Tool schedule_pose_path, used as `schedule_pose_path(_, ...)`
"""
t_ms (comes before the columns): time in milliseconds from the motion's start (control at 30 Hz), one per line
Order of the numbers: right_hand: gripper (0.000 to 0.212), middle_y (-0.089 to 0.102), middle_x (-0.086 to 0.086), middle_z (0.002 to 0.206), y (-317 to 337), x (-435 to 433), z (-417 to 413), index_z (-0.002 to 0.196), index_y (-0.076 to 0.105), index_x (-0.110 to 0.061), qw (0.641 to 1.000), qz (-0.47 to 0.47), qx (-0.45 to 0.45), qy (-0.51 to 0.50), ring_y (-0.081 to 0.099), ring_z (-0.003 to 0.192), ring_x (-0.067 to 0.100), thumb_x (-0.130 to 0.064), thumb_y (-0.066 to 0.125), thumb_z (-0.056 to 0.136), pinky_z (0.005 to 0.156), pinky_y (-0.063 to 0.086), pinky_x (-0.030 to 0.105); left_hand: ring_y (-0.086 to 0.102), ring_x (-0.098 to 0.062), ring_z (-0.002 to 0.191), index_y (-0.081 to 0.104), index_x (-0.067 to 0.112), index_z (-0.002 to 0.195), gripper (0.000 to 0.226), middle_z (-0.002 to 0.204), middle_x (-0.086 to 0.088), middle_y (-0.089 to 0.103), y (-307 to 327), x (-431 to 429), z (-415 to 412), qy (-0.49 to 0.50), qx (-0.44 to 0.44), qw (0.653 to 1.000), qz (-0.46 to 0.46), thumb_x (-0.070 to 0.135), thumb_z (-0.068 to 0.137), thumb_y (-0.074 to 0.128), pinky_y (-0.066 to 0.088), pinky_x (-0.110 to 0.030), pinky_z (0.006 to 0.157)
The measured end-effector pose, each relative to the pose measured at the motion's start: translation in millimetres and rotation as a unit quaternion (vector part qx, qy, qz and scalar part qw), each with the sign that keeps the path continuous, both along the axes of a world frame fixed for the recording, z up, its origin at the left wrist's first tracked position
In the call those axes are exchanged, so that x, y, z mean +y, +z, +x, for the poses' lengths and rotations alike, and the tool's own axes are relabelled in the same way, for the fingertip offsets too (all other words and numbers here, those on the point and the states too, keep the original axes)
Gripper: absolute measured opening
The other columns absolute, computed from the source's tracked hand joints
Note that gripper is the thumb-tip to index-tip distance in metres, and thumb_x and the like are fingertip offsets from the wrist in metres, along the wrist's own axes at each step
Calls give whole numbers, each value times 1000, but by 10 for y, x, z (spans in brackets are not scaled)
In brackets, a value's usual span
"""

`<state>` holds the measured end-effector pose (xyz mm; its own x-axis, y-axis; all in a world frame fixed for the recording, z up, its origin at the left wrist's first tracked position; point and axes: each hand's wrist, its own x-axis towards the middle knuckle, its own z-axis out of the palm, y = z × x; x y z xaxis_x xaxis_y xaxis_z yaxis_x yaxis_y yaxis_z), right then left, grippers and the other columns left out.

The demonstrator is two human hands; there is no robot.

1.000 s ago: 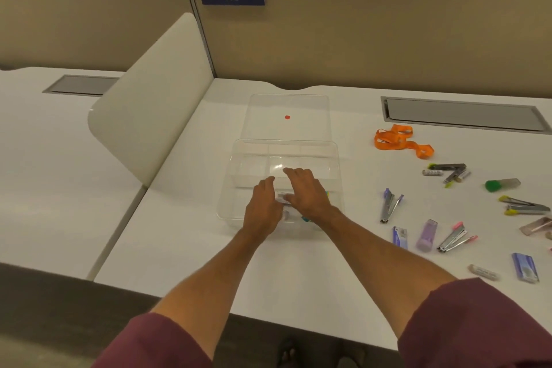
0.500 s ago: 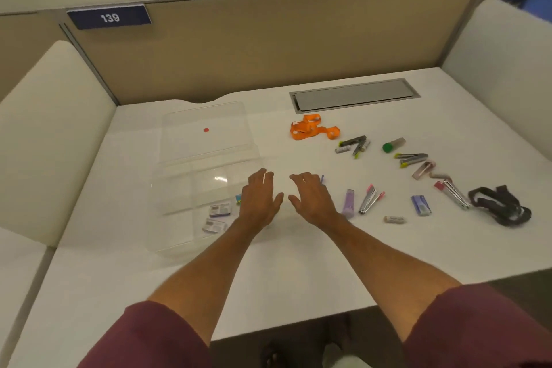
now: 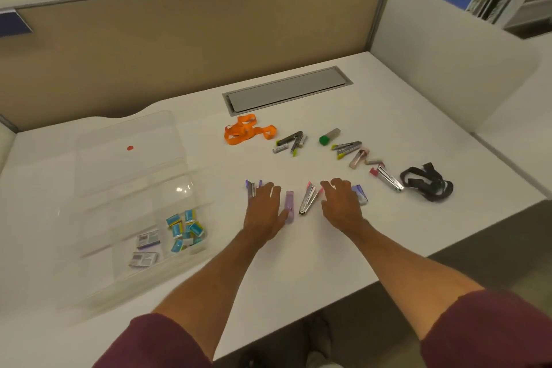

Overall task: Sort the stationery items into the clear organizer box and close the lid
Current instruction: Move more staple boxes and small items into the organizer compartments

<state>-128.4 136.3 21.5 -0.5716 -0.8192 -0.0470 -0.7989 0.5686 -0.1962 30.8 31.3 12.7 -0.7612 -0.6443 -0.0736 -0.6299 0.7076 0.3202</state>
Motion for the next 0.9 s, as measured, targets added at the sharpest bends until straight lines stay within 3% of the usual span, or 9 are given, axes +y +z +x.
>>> schedule_pose_path(33, 48, 67, 13, 88, -38, 63, -107, 95, 70, -9, 1000, 10, 26, -9, 65, 76, 31, -9, 86, 50, 58, 53, 32, 39, -28, 130, 45, 9, 132, 50, 140, -9, 44, -22, 2, -59, -1, 2, 1000, -1, 37, 91, 53, 33, -39, 107)
schedule_pose_path(67, 48, 66, 13, 93, -54, 110, -188, 100, 69, -9, 999, 32, 24, -16, 65, 82, 32, -8, 83, 54, 61, 54, 33, 38, -28, 131, 44, 9, 132, 50, 140, -9, 44, -43, 6, -111, 1, 6, 1000, 3, 36, 91, 53, 32, -38, 108)
schedule_pose_path(133, 46, 54, 13, 122, -103, 173, -317, 125, 54, -13, 998, 60, 9, -31, 53, 110, 33, -7, 62, 80, 81, 51, 38, 37, -26, 133, 43, 10, 134, 50, 143, -8, 42, -64, 25, -201, 19, 10, 1000, 12, 35, 92, 52, 32, -37, 108)
schedule_pose_path(233, 49, 38, 11, 136, -179, 227, -474, 135, 41, -17, 994, 84, -22, -65, 41, 121, 32, -4, 49, 88, 89, 50, 40, 36, -25, 134, 43, 10, 134, 50, 143, -7, 42, -79, 50, -248, 56, 19, 998, 26, 36, 93, 51, 31, -36, 108)
schedule_pose_path(367, 44, 36, 15, 134, -241, 216, -584, 131, 43, -11, 993, 98, -40, -57, 41, 119, 34, 3, 44, 89, 89, 49, 39, 38, -27, 134, 46, 8, 132, 50, 138, -8, 47, -89, 72, -168, 81, 35, 996, 29, 35, 90, 55, 32, -41, 111)
schedule_pose_path(500, 48, 37, 15, 132, -204, 32, -613, 132, 43, -13, 995, 74, -58, -38, 41, 119, 34, 6, 43, 88, 91, 48, 40, 40, -26, 132, 47, 10, 130, 55, 139, -6, 47, -54, 138, -23, 107, 23, 994, 16, 45, 88, 53, 38, -39, 96)
schedule_pose_path(600, 49, 37, 17, 132, -156, -141, -591, 131, 45, -13, 996, 51, -67, -11, 41, 119, 35, 8, 41, 87, 88, 48, 41, 55, -27, 117, 58, 10, 118, 65, 123, -7, 59, -86, 211, 71, 97, 7, 995, 1, 59, 79, 36, 45, -38, 86)
schedule_pose_path(733, 47, 38, 17, 131, -88, -337, -542, 129, 47, -12, 997, 40, -68, 20, 43, 116, 35, 9, 44, 88, 82, 48, 39, 49, -24, 121, 54, 13, 119, 40, 125, -4, 56, -172, 298, 141, 63, -36, 997, 6, 36, 86, 54, 37, -38, 96)
schedule_pose_path(900, 51, 36, 15, 132, -12, -517, -425, 131, 46, -15, 995, 50, -73, 43, 41, 118, 33, 10, 47, 86, 81, 47, 37, 43, -30, 124, 52, 9, 124, 36, 128, -9, 51, -233, 319, 146, 54, -68, 996, 10, 15, 88, 55, 37, -39, 96)
